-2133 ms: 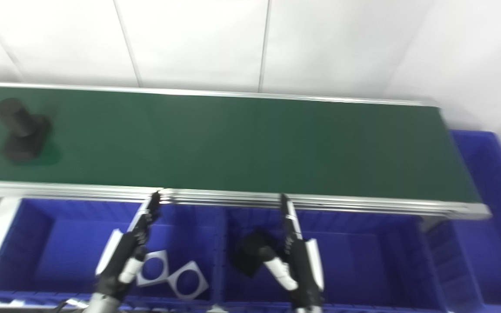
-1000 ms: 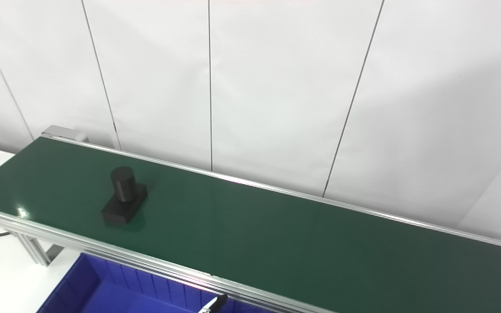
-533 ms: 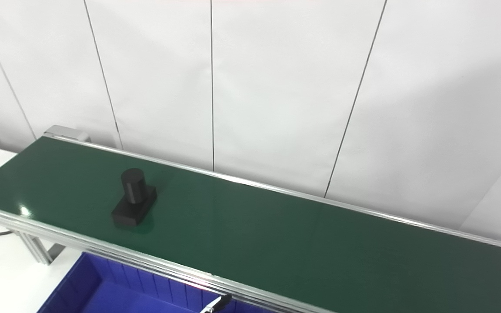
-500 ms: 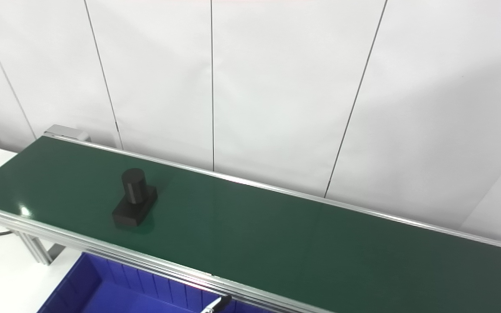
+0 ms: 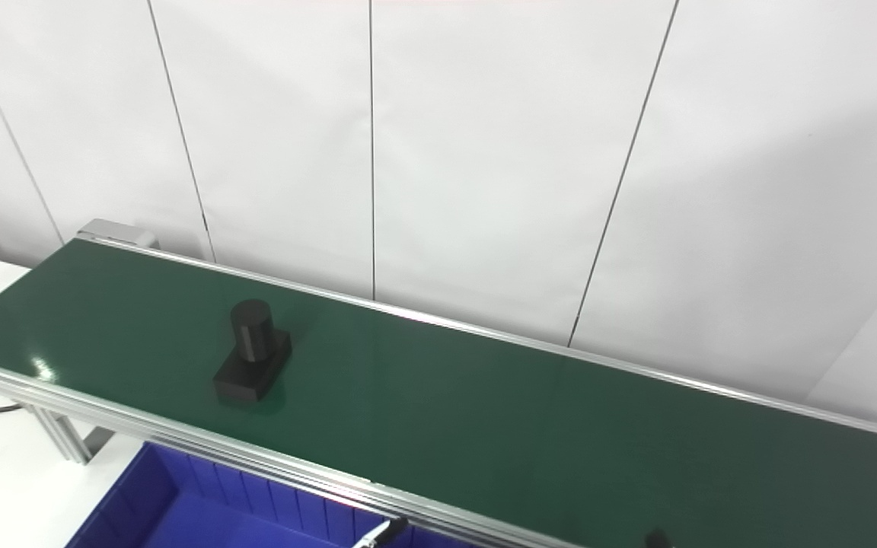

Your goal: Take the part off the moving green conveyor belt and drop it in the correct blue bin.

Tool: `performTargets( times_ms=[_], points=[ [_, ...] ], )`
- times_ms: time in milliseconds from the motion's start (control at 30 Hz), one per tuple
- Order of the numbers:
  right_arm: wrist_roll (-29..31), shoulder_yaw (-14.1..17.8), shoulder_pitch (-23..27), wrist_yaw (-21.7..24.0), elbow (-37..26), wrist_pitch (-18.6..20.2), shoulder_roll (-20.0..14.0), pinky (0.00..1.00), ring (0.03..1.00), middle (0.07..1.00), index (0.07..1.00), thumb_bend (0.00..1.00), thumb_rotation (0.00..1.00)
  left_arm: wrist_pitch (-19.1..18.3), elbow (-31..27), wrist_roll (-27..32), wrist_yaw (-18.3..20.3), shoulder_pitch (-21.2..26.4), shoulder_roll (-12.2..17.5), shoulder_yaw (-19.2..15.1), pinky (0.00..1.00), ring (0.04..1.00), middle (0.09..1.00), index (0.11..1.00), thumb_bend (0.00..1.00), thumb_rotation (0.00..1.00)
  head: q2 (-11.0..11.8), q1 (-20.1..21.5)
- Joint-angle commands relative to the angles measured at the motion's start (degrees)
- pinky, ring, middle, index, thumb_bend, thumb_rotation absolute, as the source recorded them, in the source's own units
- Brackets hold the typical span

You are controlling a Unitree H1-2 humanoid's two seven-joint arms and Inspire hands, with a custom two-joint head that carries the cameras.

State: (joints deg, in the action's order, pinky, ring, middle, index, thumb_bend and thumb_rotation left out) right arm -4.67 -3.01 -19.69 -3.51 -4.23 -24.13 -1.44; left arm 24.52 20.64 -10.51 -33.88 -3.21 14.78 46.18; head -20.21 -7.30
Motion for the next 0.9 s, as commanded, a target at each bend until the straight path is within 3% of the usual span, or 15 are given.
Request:
performTargets(
  times_ms=[0, 100, 233, 400, 567, 867],
  points=[
    [-1.03, 0.24, 1.74, -1.71, -2.99, -2.79, -0.92, 1.0, 0.964, 0.982, 1.0, 0.61, 0.67, 2.41, -0.75, -0.29, -0.85, 1.05, -0.13, 0.07, 0.89, 0.932, 0.939, 0.922, 0.77, 0.87, -0.13, 0.53],
    [-3.26, 0.32, 2.95, -3.06, -4.21, -2.77, -1.63, 0.98, 0.967, 0.982, 1.0, 0.63, 0.71, 2.41, -0.52, -0.31, -0.92, 1.3, -0.06, 0.19, 0.89, 0.934, 0.941, 0.925, 0.77, 0.87, -0.25, 0.95],
    [-5.35, 0.96, 5.38, -3.41, -4.38, -2.59, -1.89, 0.97, 0.971, 0.983, 1.0, 0.7, 0.73, 2.41, -0.02, 0.37, -0.17, 1.73, 0.06, -0.09, 0.89, 0.94, 0.947, 0.931, 0.77, 0.87, -0.9, 4.98],
    [-12.13, 2.4, 7.58, -4.49, -5.2, 0.45, -1.21, 0.97, 0.964, 0.966, 1.0, 0.86, 0.81, 2.41, 0.41, 1.3, 1.43, 1.88, 0.16, -0.79, 0.92, 0.964, 0.969, 0.956, 0.78, 0.86, -1.44, 7.18],
    [-13.56, 2.87, 8.81, -4.9, -6.02, 2.53, 0.22, 0.99, 0.975, 0.956, 1.0, 0.87, 0.81, 2.41, 0.53, 0.72, 1.15, 2.23, 0.46, -0.67, 0.94, 0.977, 0.979, 0.968, 0.77, 0.87, -2.58, 10.13],
    [-17.03, 2.92, 11.29, -4.09, -7.17, 5.8, -0.79, 0.94, 0.95, 0.953, 0.987, 0.81, 0.78, 2.41, -0.38, 1.99, 3.05, 1.78, 0.53, -2.13, 0.99, 1.0, 1.0, 0.999, 0.79, 0.9, -5.25, 13.94]
  ],
)
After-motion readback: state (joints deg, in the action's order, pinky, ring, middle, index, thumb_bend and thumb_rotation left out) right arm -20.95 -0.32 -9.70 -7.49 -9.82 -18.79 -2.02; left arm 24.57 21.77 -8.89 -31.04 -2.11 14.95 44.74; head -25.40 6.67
